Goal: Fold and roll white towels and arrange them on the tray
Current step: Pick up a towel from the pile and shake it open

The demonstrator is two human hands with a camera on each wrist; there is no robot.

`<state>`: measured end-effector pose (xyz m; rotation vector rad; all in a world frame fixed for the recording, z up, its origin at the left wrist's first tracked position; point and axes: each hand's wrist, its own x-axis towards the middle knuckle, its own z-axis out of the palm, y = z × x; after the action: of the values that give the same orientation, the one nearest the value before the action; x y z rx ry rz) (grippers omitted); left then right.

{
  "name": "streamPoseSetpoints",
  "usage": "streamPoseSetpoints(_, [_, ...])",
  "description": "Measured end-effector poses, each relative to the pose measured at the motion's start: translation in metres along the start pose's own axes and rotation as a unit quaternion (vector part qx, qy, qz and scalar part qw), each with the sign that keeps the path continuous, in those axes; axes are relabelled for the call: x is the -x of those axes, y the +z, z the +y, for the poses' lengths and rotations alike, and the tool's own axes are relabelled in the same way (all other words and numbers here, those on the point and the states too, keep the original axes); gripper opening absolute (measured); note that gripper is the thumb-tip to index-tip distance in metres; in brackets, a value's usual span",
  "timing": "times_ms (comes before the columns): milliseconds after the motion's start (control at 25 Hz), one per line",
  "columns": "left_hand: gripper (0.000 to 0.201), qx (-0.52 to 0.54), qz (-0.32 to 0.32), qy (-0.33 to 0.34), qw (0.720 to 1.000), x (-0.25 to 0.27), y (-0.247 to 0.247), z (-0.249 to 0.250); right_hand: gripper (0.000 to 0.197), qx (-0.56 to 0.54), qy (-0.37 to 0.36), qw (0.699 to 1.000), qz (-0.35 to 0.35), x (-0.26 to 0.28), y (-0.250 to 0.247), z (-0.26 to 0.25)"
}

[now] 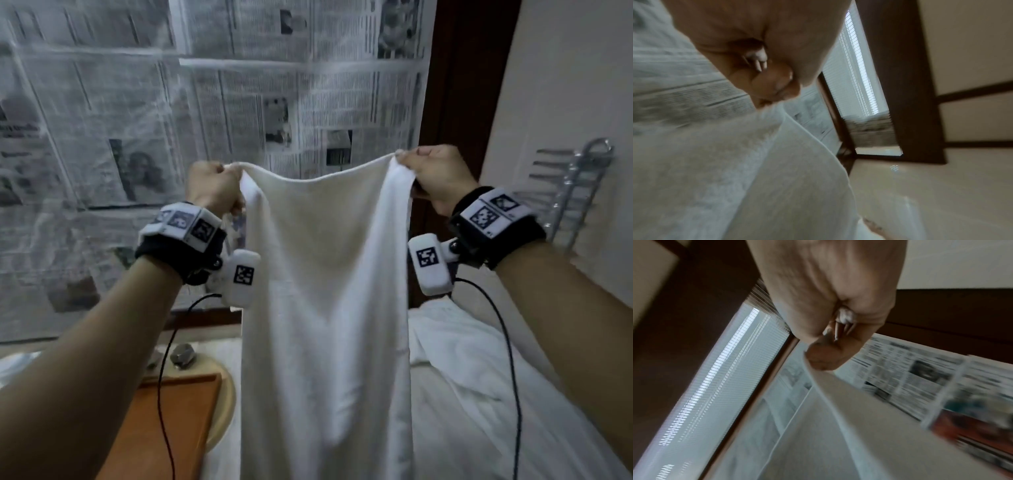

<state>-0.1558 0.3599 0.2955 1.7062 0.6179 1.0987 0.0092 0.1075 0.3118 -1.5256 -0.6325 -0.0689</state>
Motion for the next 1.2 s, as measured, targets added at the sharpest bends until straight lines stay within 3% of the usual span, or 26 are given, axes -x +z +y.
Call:
streamPoseSetpoints(160, [0.008, -0.019, -0.023, -0.132, 0.991, 0.008, 0.039, -0.133, 0.026, 0.115, 0.109, 0.987, -0.025, -0.009, 0.027, 0.136])
streamPoseSetpoints(280, [0.016, -0.041, -0.038, -0.212, 0.976, 0.016, 0.065, -0.214, 0.031, 0.164, 0.175, 0.97, -0.034, 0.0, 0.04, 0.228])
streamPoseSetpoints(440, [0.03, -0.205, -0.078, -0.155, 0.963, 0.037, 0.09, -0.302, 0.009, 0.092, 0.253, 0.963, -0.025, 0.02, 0.053, 0.32])
streamPoseSetpoints(480, [0.038, -0.245, -0.105, -0.154, 0.951, 0.054, 0.094, -0.324, 0.026, 0.14, 0.249, 0.956, -0.06, 0.033, 0.056, 0.346])
streamPoseSetpoints(560, [0.051, -0.298, -0.187, -0.177, 0.919, 0.111, 0.103, -0.377, 0.052, 0.282, 0.252, 0.904, -0.198, 0.093, 0.061, 0.398])
streamPoseSetpoints(600, [0.051, -0.327, -0.256, -0.188, 0.89, 0.145, 0.107, -0.404, 0.058, 0.32, 0.272, 0.866, -0.27, 0.132, 0.064, 0.421])
streamPoseSetpoints(680, [0.054, -0.411, -0.393, -0.174, 0.804, 0.208, 0.109, -0.444, 0.067, 0.373, 0.292, 0.789, -0.392, 0.204, 0.066, 0.452])
streamPoseSetpoints(760, [0.061, -0.456, -0.423, -0.147, 0.769, 0.235, 0.111, -0.465, 0.071, 0.41, 0.278, 0.759, -0.422, 0.229, 0.066, 0.473])
streamPoseSetpoints(920, [0.062, -0.44, -0.434, -0.153, 0.771, 0.197, 0.131, -0.471, 0.067, 0.404, 0.257, 0.776, -0.41, 0.181, 0.069, 0.488])
streamPoseSetpoints(1040, [0.061, -0.432, -0.42, -0.162, 0.782, 0.193, 0.142, -0.46, 0.061, 0.447, 0.176, 0.761, -0.436, 0.189, 0.085, 0.473])
streamPoseSetpoints(1120, [0.063, -0.425, -0.469, -0.089, 0.77, 0.231, 0.139, -0.449, 0.061, 0.457, 0.111, 0.733, -0.492, 0.228, 0.09, 0.465])
streamPoseSetpoints(1200, [0.066, -0.434, -0.489, -0.048, 0.755, 0.255, 0.105, -0.451, 0.065, 0.498, 0.135, 0.712, -0.477, 0.245, 0.068, 0.47])
